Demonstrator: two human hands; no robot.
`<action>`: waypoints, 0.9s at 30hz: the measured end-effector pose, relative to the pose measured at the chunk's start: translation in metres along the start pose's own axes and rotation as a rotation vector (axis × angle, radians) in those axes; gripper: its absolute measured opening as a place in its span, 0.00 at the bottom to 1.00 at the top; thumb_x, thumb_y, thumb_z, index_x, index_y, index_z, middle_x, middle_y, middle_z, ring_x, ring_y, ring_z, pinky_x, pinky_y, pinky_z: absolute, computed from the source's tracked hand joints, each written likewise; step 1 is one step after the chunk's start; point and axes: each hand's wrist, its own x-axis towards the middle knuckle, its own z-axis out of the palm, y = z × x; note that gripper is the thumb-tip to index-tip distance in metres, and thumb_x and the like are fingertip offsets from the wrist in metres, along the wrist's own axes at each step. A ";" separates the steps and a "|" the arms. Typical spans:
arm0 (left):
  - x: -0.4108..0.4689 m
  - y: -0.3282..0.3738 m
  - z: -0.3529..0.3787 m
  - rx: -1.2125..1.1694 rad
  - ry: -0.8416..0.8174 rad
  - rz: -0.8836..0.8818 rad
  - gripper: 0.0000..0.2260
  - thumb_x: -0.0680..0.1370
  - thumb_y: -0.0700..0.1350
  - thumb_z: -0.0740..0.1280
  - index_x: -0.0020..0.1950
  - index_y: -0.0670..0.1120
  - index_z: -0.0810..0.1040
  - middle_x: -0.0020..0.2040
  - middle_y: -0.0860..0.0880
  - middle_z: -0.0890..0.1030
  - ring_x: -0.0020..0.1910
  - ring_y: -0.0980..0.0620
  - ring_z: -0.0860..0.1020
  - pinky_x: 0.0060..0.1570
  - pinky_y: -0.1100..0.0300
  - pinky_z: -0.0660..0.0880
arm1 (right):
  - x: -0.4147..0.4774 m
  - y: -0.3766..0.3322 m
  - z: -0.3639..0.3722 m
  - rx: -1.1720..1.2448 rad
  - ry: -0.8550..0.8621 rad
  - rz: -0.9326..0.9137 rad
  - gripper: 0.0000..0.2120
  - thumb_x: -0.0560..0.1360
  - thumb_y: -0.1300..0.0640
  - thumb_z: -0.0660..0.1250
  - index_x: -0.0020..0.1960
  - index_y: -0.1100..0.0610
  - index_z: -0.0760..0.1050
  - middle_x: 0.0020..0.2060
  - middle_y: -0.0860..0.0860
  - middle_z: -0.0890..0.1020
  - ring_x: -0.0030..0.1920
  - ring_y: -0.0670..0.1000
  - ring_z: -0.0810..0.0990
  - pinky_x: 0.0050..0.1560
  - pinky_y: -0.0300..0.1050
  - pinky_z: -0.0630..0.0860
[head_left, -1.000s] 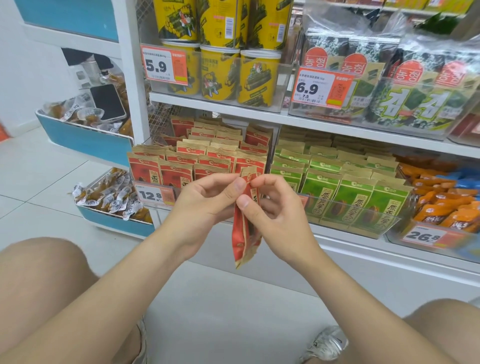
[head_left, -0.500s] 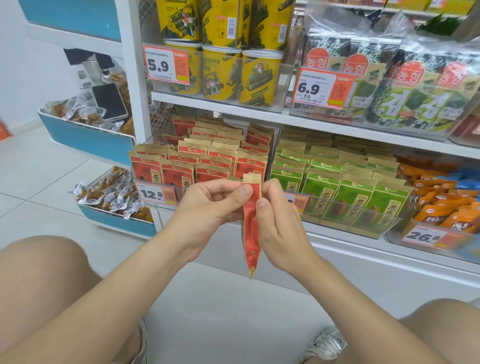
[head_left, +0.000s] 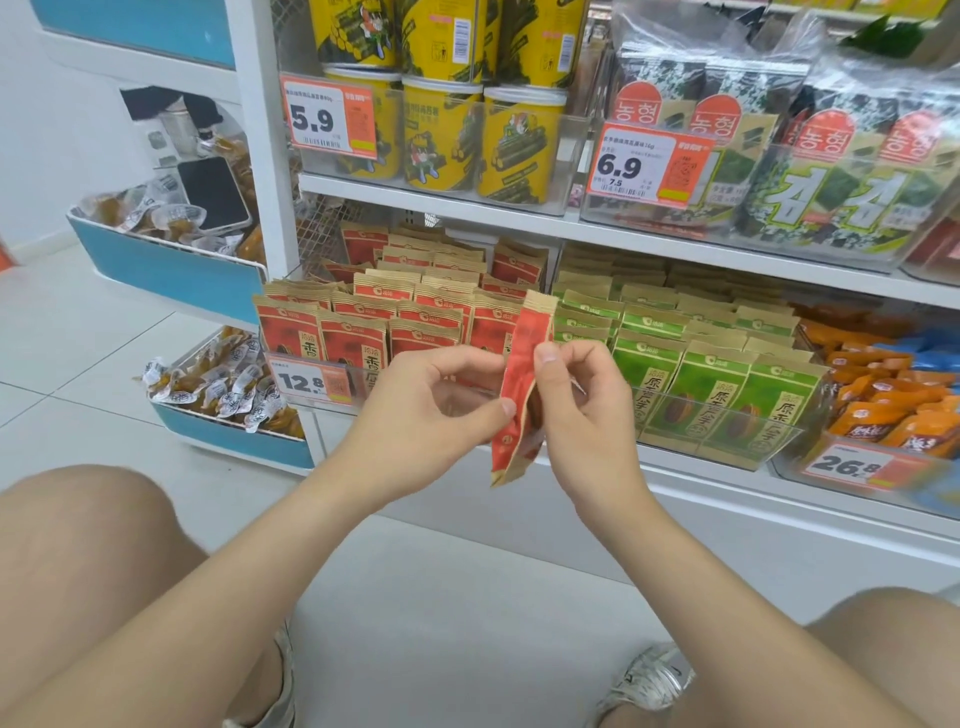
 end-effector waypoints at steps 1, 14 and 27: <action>0.000 0.000 0.001 0.007 0.015 0.028 0.13 0.80 0.35 0.74 0.61 0.50 0.87 0.51 0.52 0.90 0.47 0.48 0.89 0.50 0.51 0.86 | 0.000 -0.002 -0.002 0.027 -0.035 0.005 0.11 0.85 0.53 0.69 0.51 0.59 0.72 0.39 0.50 0.83 0.37 0.46 0.81 0.38 0.44 0.79; 0.006 -0.001 -0.007 -0.206 0.150 -0.055 0.09 0.80 0.39 0.76 0.60 0.43 0.86 0.51 0.45 0.89 0.50 0.47 0.88 0.49 0.51 0.86 | -0.001 -0.012 -0.008 -0.035 -0.203 0.170 0.18 0.80 0.57 0.75 0.63 0.61 0.72 0.56 0.55 0.85 0.42 0.47 0.86 0.44 0.41 0.82; 0.009 0.005 -0.018 -0.235 0.038 -0.033 0.17 0.80 0.33 0.74 0.68 0.44 0.83 0.53 0.42 0.89 0.52 0.41 0.89 0.51 0.50 0.86 | 0.002 -0.011 -0.011 0.074 -0.340 0.138 0.04 0.86 0.61 0.65 0.57 0.62 0.74 0.49 0.57 0.85 0.49 0.52 0.84 0.57 0.52 0.84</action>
